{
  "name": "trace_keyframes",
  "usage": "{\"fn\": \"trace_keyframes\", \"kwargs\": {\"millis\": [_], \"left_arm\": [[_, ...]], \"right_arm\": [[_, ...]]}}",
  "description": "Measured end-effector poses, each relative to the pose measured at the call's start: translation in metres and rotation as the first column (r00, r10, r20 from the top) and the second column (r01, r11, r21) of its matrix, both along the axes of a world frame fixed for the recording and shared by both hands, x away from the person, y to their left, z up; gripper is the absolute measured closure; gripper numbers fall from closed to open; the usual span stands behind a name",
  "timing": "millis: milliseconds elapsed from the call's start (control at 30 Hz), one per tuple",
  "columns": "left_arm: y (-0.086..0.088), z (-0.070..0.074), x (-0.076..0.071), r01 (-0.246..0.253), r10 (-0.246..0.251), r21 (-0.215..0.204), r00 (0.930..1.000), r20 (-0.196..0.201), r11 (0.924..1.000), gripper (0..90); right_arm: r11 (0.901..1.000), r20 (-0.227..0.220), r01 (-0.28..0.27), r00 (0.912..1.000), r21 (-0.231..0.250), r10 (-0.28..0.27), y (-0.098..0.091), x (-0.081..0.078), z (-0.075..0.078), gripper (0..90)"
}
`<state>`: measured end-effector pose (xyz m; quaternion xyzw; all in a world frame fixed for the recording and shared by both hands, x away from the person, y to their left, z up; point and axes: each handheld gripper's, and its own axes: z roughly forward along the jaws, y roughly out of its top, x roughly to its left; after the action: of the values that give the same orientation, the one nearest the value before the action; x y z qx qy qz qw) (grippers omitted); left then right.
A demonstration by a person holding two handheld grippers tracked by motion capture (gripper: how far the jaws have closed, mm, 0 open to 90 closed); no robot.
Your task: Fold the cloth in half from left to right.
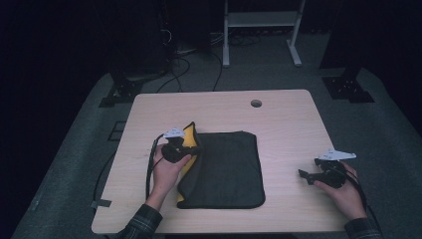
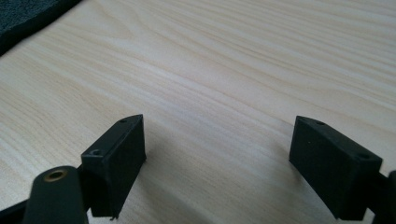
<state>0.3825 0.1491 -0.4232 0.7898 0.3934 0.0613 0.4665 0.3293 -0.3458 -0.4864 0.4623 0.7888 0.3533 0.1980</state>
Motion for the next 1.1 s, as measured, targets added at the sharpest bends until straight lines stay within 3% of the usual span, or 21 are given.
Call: {"fn": "trace_keyframes", "kwargs": {"millis": [333, 633, 1100], "left_arm": [[-0.031, -0.005, 0.008, 0.057, -0.057, -0.012, 0.9981, -0.020, 0.9983, 87.7], [-0.060, -0.004, 0.015, 0.108, -0.108, -0.021, 0.9941, -0.014, 0.9940, 87.7], [-0.099, -0.006, 0.026, 0.157, -0.158, -0.037, 0.9872, -0.024, 0.9869, 87.8]], "right_arm": [[1.0000, -0.001, 0.000, 1.0000, 0.001, 0.000, 0.000, 0.000, 0.000, 17.5], [1.0000, -0.001, 0.000, 1.0000, 0.001, 0.000, 0.000, 0.000, 0.000, 17.5], [1.0000, -0.001, -0.001, 1.0000, 0.000, 0.001, 0.000, 0.000, 0.000, 17.4]]}}
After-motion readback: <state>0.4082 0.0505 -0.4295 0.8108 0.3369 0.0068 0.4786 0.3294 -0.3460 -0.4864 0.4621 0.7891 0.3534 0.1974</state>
